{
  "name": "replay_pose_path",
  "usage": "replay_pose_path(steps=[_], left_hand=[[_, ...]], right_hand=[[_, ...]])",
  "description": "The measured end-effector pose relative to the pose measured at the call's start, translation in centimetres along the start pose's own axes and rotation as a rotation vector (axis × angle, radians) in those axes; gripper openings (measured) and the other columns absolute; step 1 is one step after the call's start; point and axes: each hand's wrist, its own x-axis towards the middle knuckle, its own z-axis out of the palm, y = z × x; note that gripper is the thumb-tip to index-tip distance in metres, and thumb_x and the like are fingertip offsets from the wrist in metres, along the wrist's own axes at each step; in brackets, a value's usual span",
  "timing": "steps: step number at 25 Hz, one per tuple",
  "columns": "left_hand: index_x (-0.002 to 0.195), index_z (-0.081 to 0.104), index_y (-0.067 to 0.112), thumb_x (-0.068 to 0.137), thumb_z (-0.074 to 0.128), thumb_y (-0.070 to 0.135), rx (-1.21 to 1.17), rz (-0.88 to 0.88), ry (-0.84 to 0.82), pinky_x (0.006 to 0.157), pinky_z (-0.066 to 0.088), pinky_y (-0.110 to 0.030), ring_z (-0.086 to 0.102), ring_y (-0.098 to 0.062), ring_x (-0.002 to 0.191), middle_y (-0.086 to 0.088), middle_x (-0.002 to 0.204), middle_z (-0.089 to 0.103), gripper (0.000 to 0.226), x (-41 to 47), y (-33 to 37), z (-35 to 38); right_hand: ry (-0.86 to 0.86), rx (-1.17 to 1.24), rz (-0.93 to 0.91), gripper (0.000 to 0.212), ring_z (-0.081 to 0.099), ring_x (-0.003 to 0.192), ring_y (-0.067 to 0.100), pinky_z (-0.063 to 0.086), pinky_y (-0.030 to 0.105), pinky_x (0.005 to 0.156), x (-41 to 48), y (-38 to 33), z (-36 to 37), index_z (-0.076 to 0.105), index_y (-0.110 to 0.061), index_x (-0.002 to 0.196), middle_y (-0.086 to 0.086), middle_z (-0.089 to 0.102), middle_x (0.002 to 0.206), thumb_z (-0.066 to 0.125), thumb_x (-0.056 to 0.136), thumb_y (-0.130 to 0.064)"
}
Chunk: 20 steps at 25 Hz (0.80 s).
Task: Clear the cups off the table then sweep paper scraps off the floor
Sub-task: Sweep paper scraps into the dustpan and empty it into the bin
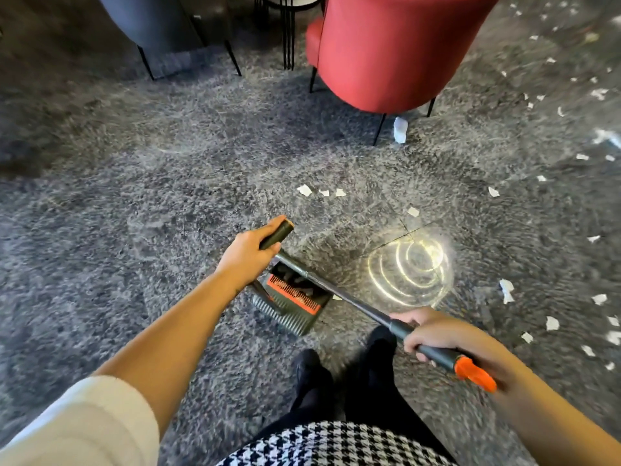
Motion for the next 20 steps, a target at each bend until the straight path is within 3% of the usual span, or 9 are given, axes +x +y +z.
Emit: replay_pose_path(steps=[7,11,14,17,20], left_hand=[[0.141,0.035,0.043,0.092,0.058,0.016,-0.072,0.011,-0.023,0.049,0.044,-0.024,0.050,-0.009,0.051,0.006,0.082,0.063,0.061,0.2,-0.7,-0.3],[0.134,0.032,0.054,0.090,0.060,0.013,-0.070,0.048,-0.075,0.051,0.044,-0.019,0.050,-0.006,0.052,0.007,0.086,0.064,0.066,-0.3,-1.7,-1.4],[0.129,0.028,0.057,0.088,0.061,0.012,-0.017,0.089,-0.141,0.055,0.044,-0.013,0.053,0.000,0.057,0.020,0.089,0.057,0.069,-1.1,-1.7,-1.6],[0.128,0.030,0.058,0.088,0.061,0.010,-0.022,0.116,-0.170,0.059,0.044,-0.015,0.053,-0.001,0.063,0.020,0.092,0.055,0.069,-1.1,-1.3,-1.6],[0.128,0.030,0.055,0.089,0.061,0.009,-0.036,0.105,-0.170,0.052,0.039,-0.013,0.050,-0.001,0.058,0.022,0.086,0.052,0.068,-0.5,-1.1,-1.7]], right_hand=[[0.035,0.116,-0.009,0.072,0.049,0.034,0.010,0.040,0.021,0.034,-2.7,0.9,-0.8,0.031,-0.012,0.146,0.000,0.055,0.040,0.052,0.081,0.013],[0.130,0.102,0.024,0.062,0.047,0.032,0.012,0.039,0.019,0.034,-1.9,1.6,-1.4,0.045,-0.007,0.136,0.004,0.052,0.039,0.055,0.077,0.011],[0.167,0.203,0.060,0.057,0.048,0.031,0.014,0.039,0.018,0.035,-0.6,2.1,-1.9,0.047,-0.006,0.131,0.008,0.053,0.043,0.054,0.078,0.011],[0.210,0.278,0.073,0.033,0.049,0.036,0.019,0.040,0.021,0.038,0.5,2.0,-1.3,0.059,0.001,0.105,0.013,0.053,0.049,0.056,0.074,0.011],[0.174,0.373,0.061,0.008,0.048,0.043,0.021,0.040,0.023,0.040,0.8,1.5,0.0,0.059,0.006,0.081,0.014,0.053,0.053,0.057,0.074,0.009]])
